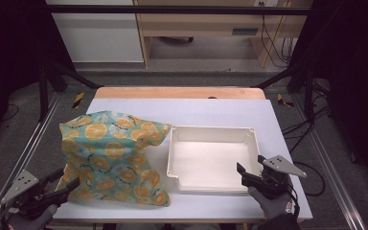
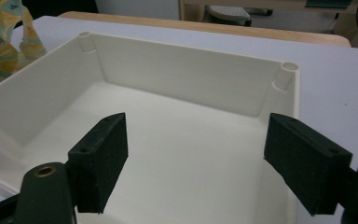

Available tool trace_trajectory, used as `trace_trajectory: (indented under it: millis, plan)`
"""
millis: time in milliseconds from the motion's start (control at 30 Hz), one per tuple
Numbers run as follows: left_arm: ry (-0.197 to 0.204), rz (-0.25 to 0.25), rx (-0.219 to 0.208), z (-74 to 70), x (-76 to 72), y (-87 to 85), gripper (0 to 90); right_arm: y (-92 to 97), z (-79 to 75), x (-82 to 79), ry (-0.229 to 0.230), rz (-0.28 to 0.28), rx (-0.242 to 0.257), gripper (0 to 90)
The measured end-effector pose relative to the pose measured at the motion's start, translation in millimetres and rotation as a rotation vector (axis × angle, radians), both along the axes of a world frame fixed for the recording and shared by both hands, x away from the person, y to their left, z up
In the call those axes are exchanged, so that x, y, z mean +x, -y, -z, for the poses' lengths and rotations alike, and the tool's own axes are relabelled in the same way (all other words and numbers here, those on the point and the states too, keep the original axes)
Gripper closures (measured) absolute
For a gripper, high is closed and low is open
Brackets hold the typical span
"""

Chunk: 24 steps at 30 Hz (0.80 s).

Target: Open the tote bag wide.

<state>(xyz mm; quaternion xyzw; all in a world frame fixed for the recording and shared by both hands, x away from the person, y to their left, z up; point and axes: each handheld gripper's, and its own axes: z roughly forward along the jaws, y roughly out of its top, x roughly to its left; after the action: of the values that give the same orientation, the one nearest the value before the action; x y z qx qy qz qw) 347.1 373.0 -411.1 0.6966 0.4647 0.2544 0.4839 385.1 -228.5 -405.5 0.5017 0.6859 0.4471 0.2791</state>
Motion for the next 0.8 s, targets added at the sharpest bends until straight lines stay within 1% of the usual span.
trace_trajectory:
  millis: [133,167,300,467,633,800]
  plan:
    - [0.005,0.005,-0.005,-1.2,-0.2,1.0,28.9,-5.2,0.5,0.3,-0.005,-0.017,0.002,22.6]
    - [0.007,0.008,-0.006,-2.1,-0.2,1.4,29.0,-9.2,0.5,0.3,-0.007,-0.029,0.007,24.2]
    - [0.011,0.013,-0.015,-2.8,-0.4,1.6,29.1,-16.1,0.0,-0.7,-0.003,-0.046,0.004,26.1]
    - [0.018,0.012,-0.023,-4.6,-0.4,0.8,29.2,-30.8,-3.8,-3.1,0.019,-0.080,0.021,28.9]
    - [0.026,0.014,-0.018,-7.4,0.1,1.4,29.3,-41.4,-5.4,-2.2,0.021,-0.109,0.023,29.4]
    - [0.029,0.020,-0.026,-10.3,1.0,1.8,29.7,-46.6,-6.3,-1.6,0.021,-0.122,0.025,30.2]
